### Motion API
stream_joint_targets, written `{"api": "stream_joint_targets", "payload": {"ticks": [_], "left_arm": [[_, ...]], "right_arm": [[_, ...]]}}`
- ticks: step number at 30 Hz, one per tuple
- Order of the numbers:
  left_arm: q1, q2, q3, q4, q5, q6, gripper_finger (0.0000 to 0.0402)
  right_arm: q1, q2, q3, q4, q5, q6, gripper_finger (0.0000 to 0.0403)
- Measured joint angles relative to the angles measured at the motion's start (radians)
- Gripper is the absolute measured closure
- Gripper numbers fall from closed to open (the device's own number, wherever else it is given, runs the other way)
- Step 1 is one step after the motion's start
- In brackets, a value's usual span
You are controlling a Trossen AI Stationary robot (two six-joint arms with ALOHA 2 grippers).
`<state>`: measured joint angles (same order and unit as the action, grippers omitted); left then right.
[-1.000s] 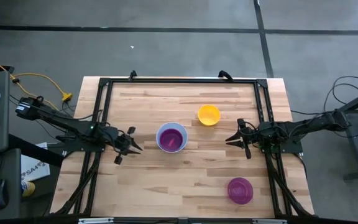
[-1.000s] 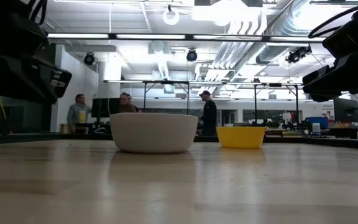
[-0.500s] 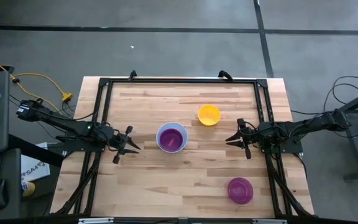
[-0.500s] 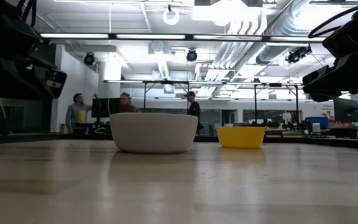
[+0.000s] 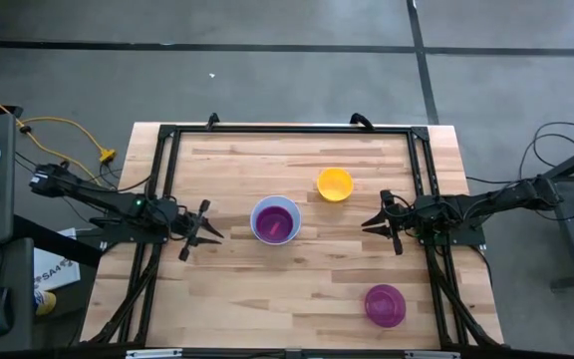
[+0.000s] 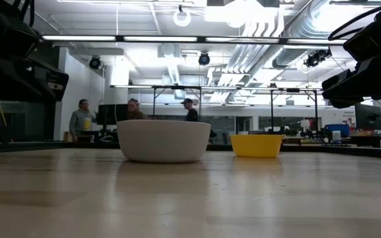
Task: Nest bowls inside each other
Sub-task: Stack the yellow bowl on top of the pink bowl
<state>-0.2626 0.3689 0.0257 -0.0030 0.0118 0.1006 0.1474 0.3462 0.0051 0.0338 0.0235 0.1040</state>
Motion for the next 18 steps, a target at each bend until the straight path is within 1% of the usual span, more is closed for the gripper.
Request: {"api": "stream_joint_targets", "payload": {"ticks": [5,11,18], "left_arm": [[0.0,-0.014,-0.001,-0.005,-0.007,0.013,0.032],[0.0,0.009,-0.003,-0.007,-0.017,0.084,0.032],[0.0,0.02,-0.003,-0.009,-0.018,0.113,0.032]], "right_arm": [[0.0,0.0,0.0,0.0,0.0,0.0,0.0346],[0.0,0.0,0.0,0.0,0.0,0.0,0.0346],[0.0,0.0,0.0,0.0,0.0,0.0,0.0346]]}}
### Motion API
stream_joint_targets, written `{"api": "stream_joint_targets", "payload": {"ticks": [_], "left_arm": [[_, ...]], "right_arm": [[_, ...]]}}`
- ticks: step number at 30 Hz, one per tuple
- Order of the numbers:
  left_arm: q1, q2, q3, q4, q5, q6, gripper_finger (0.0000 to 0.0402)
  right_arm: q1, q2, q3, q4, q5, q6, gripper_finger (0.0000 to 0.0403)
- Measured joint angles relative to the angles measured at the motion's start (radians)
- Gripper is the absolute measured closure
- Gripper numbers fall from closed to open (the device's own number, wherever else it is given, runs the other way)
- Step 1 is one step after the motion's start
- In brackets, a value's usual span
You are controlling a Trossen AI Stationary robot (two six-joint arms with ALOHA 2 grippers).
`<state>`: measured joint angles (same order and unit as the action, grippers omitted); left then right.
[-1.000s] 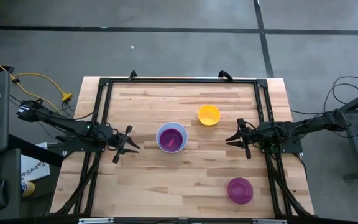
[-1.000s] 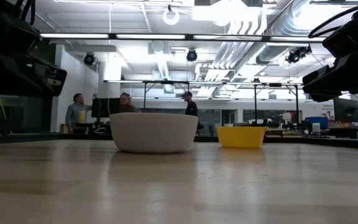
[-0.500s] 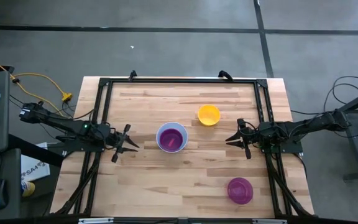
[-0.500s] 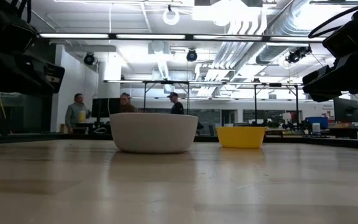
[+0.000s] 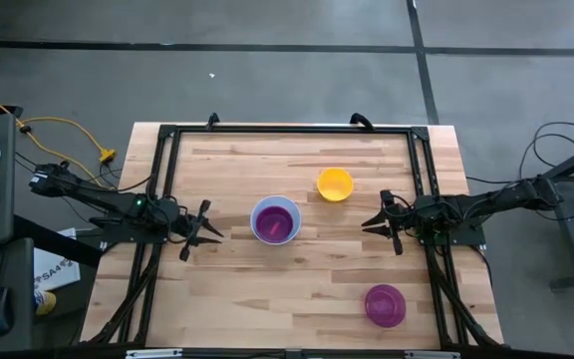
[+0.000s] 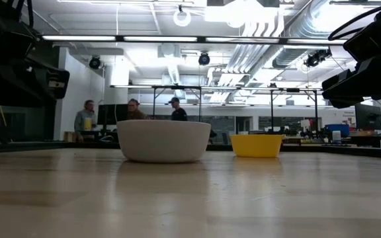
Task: Nest bowls inside each other
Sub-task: Stack the yellow bowl on top of the pink bowl
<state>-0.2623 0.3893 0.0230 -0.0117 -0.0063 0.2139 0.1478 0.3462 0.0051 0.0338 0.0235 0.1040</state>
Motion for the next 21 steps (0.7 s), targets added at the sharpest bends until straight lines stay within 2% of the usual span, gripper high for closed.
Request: {"api": "stream_joint_targets", "payload": {"ticks": [21], "left_arm": [[0.0,-0.02,-0.001,0.006,-0.005,-0.001,0.032]], "right_arm": [[0.0,0.0,0.0,0.0,0.0,0.0,0.0346]]}}
